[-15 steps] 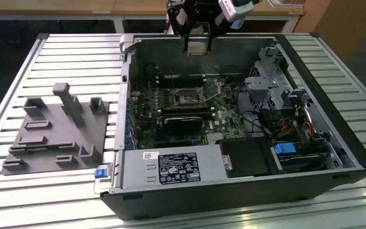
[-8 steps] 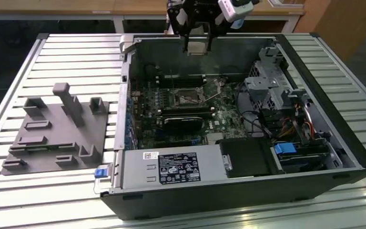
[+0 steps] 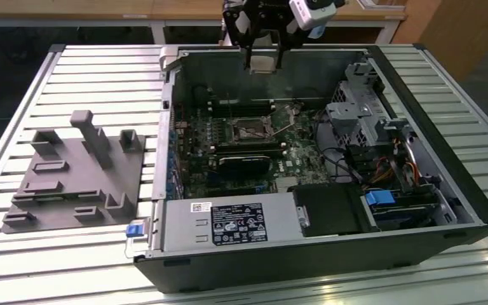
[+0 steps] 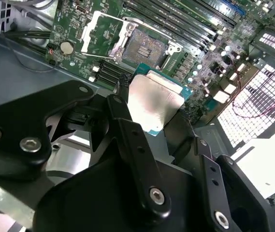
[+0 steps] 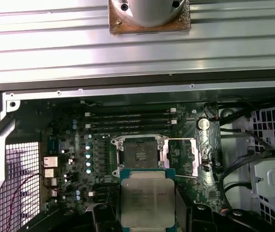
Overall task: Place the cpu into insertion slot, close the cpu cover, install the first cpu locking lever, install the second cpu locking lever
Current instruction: 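Place the cpu into insertion slot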
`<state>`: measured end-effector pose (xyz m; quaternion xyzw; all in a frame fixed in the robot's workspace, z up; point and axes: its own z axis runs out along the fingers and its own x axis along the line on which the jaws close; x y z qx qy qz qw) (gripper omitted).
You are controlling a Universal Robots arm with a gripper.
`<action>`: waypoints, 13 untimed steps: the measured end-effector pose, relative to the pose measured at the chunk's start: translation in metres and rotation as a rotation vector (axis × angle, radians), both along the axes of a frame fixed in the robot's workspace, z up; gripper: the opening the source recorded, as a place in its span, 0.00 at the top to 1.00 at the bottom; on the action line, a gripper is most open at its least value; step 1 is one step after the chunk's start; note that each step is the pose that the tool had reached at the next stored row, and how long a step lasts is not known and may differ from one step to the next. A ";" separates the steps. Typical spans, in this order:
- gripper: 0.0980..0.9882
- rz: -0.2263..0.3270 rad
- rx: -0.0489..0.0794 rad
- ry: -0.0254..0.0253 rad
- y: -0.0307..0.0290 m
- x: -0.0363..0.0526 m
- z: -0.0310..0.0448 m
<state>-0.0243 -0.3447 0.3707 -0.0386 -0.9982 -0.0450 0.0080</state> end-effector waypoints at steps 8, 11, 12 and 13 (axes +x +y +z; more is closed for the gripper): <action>0.51 -0.048 0.000 0.0000 0.0000 0.0000 -0.0003; 0.51 -0.065 0.000 0.0000 0.0000 0.0000 -0.0005; 0.51 -0.070 0.000 0.0000 0.0000 0.0000 -0.0005; 0.51 -0.075 0.000 0.0000 0.0000 0.0000 -0.0006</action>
